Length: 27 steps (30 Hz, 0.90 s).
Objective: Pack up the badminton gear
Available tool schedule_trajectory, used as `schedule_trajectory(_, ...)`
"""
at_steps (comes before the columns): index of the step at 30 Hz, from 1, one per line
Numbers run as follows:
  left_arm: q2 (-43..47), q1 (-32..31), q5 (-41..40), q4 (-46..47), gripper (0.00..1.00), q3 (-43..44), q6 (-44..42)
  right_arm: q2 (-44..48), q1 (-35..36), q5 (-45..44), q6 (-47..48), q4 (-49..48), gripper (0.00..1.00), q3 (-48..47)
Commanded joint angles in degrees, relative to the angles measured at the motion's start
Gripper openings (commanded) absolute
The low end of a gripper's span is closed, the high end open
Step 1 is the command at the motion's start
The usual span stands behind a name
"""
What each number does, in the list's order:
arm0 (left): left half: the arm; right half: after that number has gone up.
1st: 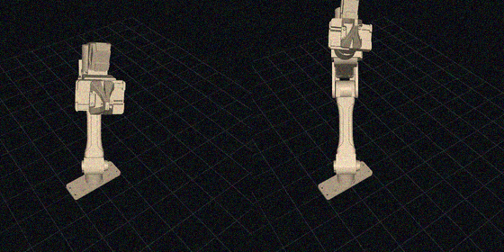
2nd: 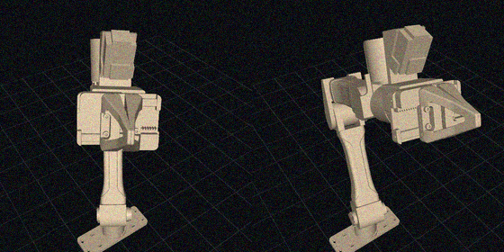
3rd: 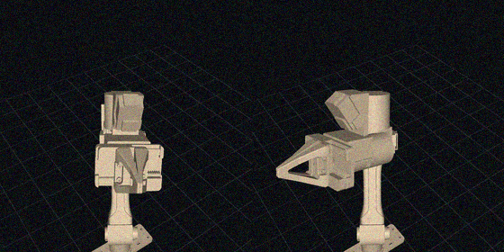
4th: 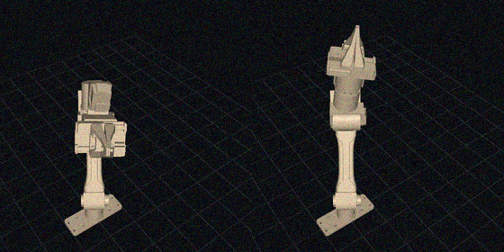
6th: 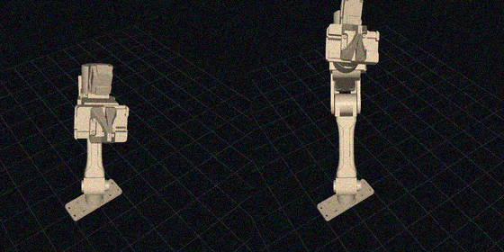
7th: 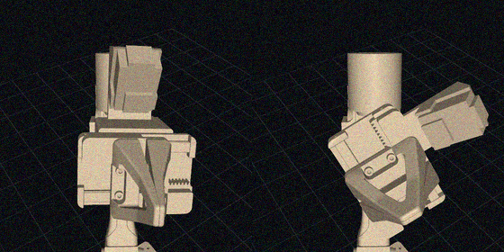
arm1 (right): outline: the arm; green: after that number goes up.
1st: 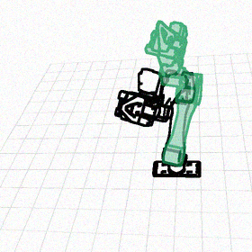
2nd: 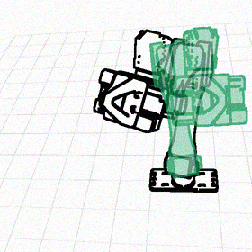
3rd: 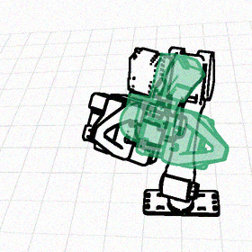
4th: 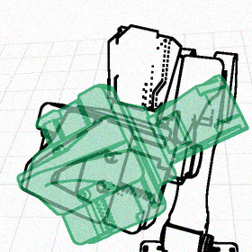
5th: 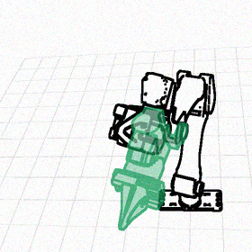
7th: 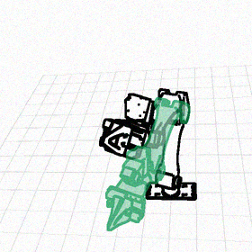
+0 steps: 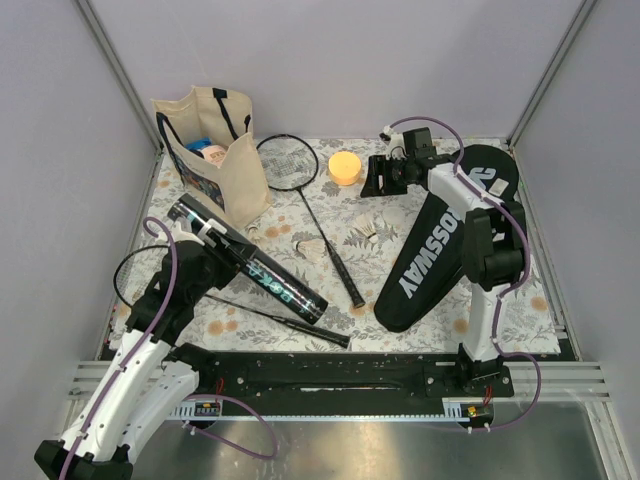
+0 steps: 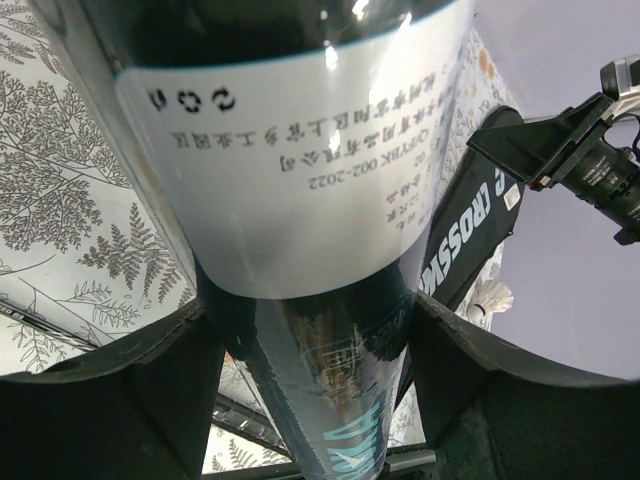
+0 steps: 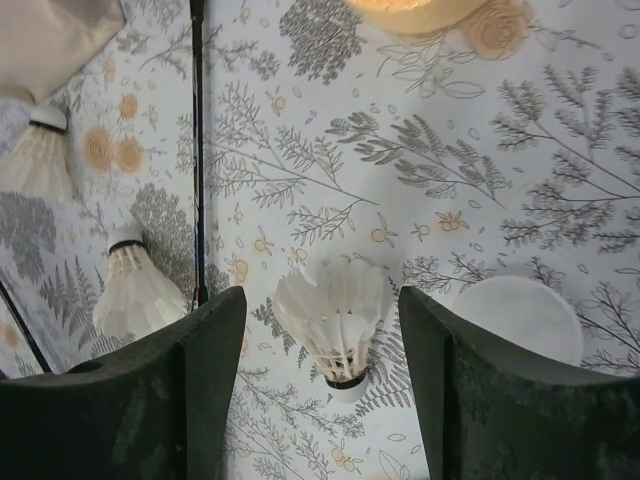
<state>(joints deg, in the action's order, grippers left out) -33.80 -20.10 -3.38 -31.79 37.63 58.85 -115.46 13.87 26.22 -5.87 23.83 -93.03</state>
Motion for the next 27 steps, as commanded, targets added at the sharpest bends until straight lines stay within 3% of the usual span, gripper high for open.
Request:
schedule_trajectory(1, 0.2, 0.4, 1.7, 2.1, 0.51, 1.7, -1.2, -2.7, 2.0, 6.7, 8.3, 6.2, 0.72, -5.3)
schedule_trajectory(13, 0.0, 0.6, 2.2, 1.6, 0.52, 2.2, -1.5, -13.6, 3.1, 5.9, 18.0, 25.1, 0.76, -21.1)
schedule_trajectory(20, -0.7, 0.8, 2.2, 1.6, 0.52, 2.5, -1.5, -14.4, 3.1, 3.8, 21.2, 29.3, 0.76, -21.5)
schedule_trajectory(25, -0.7, 0.7, 2.0, 1.6, 0.52, 2.4, -1.5, -12.8, 3.1, 1.3, 21.8, 31.8, 0.69, -19.9)
schedule_trajectory(27, -0.4, 0.8, 1.0, 1.5, 0.52, 1.8, -0.6, -11.5, 3.1, 0.4, 21.5, 32.2, 0.61, -18.8)
